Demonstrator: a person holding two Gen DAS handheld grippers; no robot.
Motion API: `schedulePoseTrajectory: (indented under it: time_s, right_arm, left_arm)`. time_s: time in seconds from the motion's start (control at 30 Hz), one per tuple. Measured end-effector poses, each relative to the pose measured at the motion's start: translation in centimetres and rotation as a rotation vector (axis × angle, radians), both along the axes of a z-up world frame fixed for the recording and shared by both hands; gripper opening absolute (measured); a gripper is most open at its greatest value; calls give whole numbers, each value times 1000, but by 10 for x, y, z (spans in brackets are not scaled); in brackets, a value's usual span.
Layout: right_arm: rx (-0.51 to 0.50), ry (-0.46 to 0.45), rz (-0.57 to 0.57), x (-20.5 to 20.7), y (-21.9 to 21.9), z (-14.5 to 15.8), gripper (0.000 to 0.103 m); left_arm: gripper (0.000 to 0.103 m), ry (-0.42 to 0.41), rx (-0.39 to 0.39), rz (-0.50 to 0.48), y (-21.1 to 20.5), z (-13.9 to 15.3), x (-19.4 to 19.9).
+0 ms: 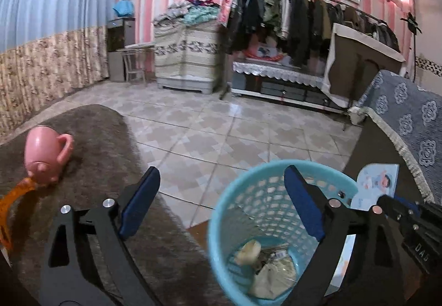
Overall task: Collect trash
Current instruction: 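Carry the lid and packet to the blue basket and release both, then move both tools back over the rug toward the orange peels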
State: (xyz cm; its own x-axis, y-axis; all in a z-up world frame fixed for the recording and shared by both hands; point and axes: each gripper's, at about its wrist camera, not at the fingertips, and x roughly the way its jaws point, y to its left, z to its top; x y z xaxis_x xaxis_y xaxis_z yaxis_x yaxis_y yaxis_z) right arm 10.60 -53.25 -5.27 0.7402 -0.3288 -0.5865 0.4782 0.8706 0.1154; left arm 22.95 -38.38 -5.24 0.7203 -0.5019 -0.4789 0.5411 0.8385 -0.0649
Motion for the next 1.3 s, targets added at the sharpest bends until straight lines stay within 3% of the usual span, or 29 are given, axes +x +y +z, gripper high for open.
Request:
schedulePoseTrajectory:
  time_s: [0.2,0.27,0.3,0.4,0.47,0.57,1.0,1.3]
  right_arm:
    - [-10,48,10,14,4,-6,13]
    - [-18,43,6,16,7,-4,46]
    - [-24,40,5,16,8,-4,52]
    - [-37,48,12,19,12,-3,58]
    - [-61,45,6,18,16,0,77]
    - [-103,31,-3,16,24,8,87]
    - [-132,-83,104,20,74,34,93]
    - [-144,-122,212,29,127,41,94]
  left_arm:
    - [92,-12,-12,38,19,10,3]
    - [92,-22,-8,52,25,16,2]
    - [92,-28,-8,57,28,19,2]
    - [94,-54,-5,85,42,31,-2]
    - [95,-64,-11,102,53,37,-4]
    - [96,-80,-9,138,78,45,-10]
    - [97,-106,-13,328,196,69,-42]
    - [97,-114,20,440,274,67,-64]
